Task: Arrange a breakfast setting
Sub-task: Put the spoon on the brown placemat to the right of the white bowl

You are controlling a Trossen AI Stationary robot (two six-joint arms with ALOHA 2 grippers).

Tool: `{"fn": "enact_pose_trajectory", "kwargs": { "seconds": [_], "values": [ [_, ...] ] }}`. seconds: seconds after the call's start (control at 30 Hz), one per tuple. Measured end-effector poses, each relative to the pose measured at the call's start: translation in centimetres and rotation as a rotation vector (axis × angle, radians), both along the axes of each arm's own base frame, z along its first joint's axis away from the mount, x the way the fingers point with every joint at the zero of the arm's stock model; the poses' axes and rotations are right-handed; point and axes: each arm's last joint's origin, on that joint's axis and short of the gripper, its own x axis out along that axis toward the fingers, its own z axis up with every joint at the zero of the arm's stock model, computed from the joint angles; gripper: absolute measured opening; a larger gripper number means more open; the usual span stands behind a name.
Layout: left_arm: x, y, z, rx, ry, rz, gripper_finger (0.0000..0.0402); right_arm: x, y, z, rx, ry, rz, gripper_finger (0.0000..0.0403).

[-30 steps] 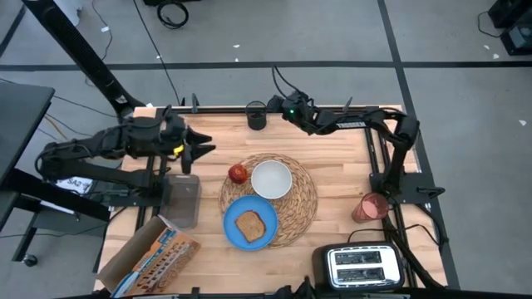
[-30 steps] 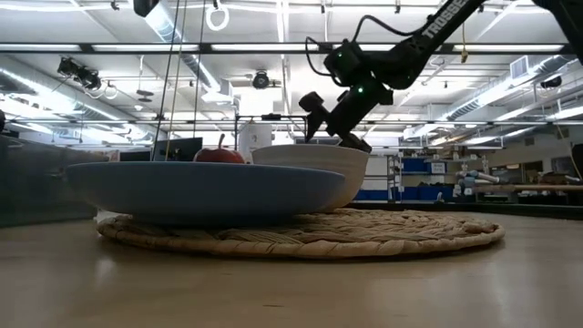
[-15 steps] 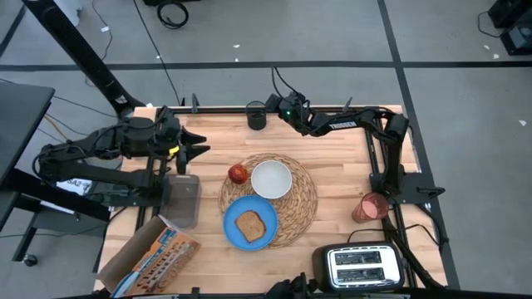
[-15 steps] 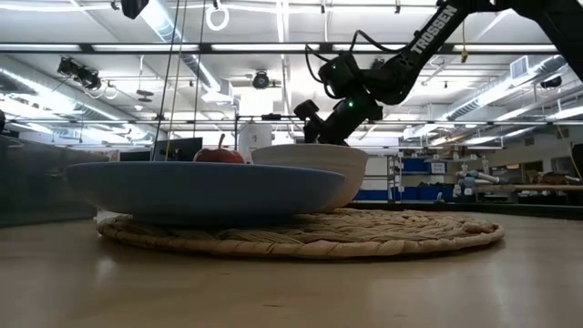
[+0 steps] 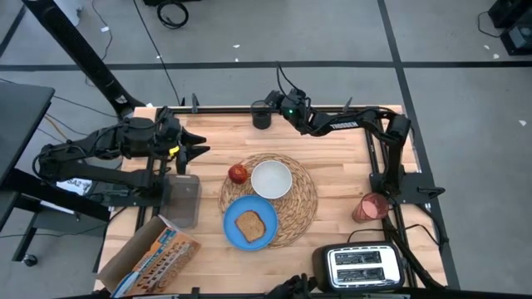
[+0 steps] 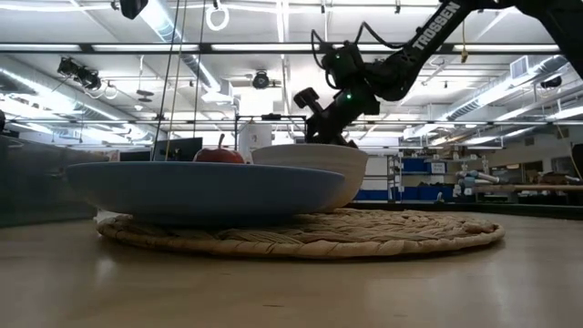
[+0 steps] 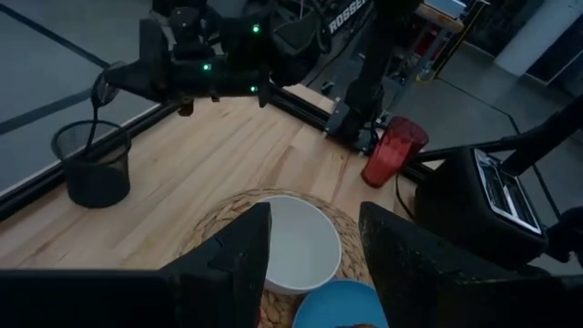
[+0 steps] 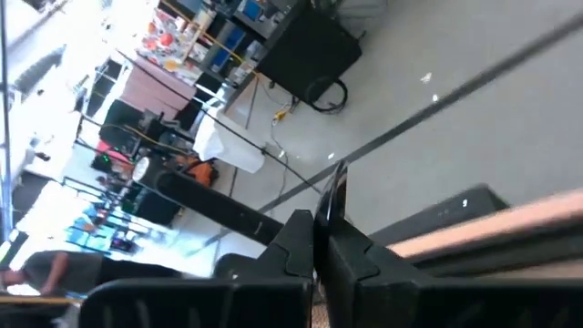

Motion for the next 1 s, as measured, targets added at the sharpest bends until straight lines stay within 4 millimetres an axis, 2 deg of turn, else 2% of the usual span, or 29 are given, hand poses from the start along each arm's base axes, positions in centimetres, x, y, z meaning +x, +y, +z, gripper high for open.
{"fn": "enact_pose_trajectory", "kwargs": {
  "seconds": [0.1, 0.3, 0.5, 0.6, 0.7, 0.77, 0.9, 1.0],
  "values": [
    [0.0, 0.0, 0.0, 0.000, 0.000, 0.000, 0.0176, -0.1, 0.2, 1.1, -0.037, 0.059, 0.007, 0.0010],
    [0.0, 0.0, 0.0, 0.014, 0.004, -0.005, 0.0176, -0.4, 1.4, 5.2, -0.112, 0.052, 0.028, 0.0008],
    [0.3, 0.1, -0.2, 0.074, 0.035, 0.007, 0.0176, -2.3, 4.8, 10.6, -0.107, 0.062, 0.128, 0.0007],
    [1.1, 0.2, -0.5, 0.109, 0.072, 0.003, 0.0176, -4.2, 7.4, 13.2, -0.036, 0.135, 0.265, 0.0007],
    [2.0, 0.2, -1.0, 0.125, 0.107, -0.005, 0.0176, -7.2, 10.1, 15.7, 0.070, 0.210, 0.384, 0.0007],
    [2.5, 0.3, -1.2, 0.134, 0.129, -0.008, 0.0176, -9.2, 11.9, 16.7, 0.159, 0.252, 0.453, 0.0007],
    [2.9, 0.4, -1.5, 0.147, 0.149, 0.029, 0.0176, -13.0, 14.9, 16.9, 0.416, 0.340, 0.559, 0.0007],
    [2.9, 0.5, -1.4, 0.154, 0.146, 0.049, 0.0176, -14.6, 16.8, 16.2, 0.593, 0.418, 0.564, 0.0007]
  ]
}}
